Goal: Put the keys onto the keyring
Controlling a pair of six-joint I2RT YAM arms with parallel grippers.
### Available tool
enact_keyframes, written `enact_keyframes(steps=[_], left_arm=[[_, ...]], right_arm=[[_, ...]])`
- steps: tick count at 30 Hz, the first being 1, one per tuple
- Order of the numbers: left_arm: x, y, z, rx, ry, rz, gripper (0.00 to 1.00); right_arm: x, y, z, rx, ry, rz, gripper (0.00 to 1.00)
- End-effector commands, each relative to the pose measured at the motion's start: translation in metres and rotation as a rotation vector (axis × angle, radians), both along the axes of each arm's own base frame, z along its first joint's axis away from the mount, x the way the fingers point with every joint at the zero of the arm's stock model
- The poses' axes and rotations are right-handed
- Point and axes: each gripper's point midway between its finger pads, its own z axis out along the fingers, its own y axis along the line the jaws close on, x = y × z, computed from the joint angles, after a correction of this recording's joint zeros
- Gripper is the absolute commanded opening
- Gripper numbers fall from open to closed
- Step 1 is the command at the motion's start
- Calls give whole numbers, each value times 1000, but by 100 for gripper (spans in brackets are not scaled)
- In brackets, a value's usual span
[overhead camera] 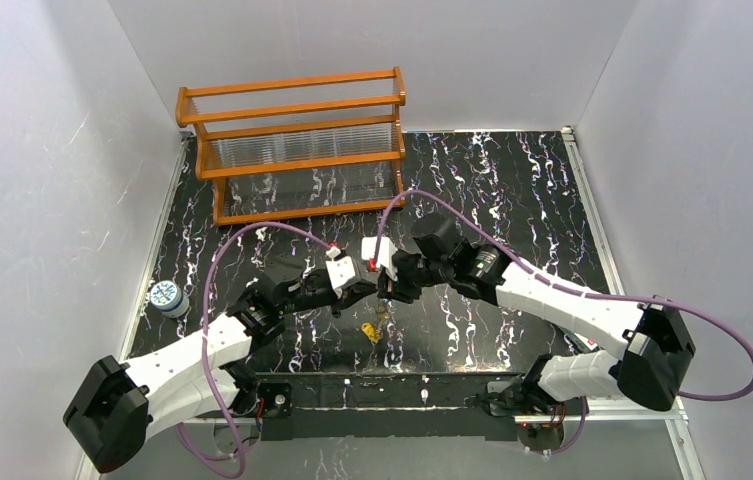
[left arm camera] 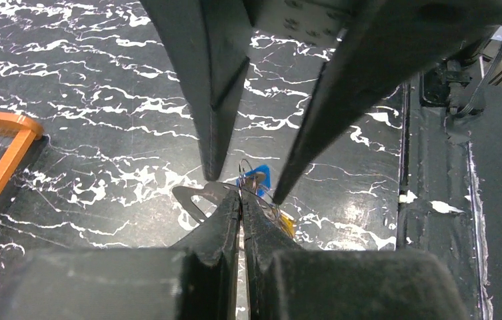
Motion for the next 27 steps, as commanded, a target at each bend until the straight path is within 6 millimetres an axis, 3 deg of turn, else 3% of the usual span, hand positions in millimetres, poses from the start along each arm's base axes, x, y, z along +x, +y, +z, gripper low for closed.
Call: enact_keyframes(steps=[1, 6, 11, 15, 19, 23, 27], left_arm=[[3, 6, 1, -11, -7, 47, 0], [6, 10, 14, -94, -20, 106, 0], [-3, 15, 36, -250, -86, 102, 0], [-15, 19, 46, -322, -145, 69, 0], [-27, 20, 58, -381, -201, 14, 0], [-37, 19, 65, -414, -235, -38, 0], [-43, 18, 69, -432, -244, -75, 0]], right_arm=[[2, 8, 31, 147, -83, 6, 57], [3, 1, 42, 249, -60, -5, 79], [-3, -8, 57, 375, -40, 34, 83], [-10, -20, 76, 508, -10, 93, 79], [-21, -27, 84, 582, 16, 190, 65], [-30, -25, 89, 602, 42, 264, 57], [-33, -21, 92, 615, 81, 302, 56]])
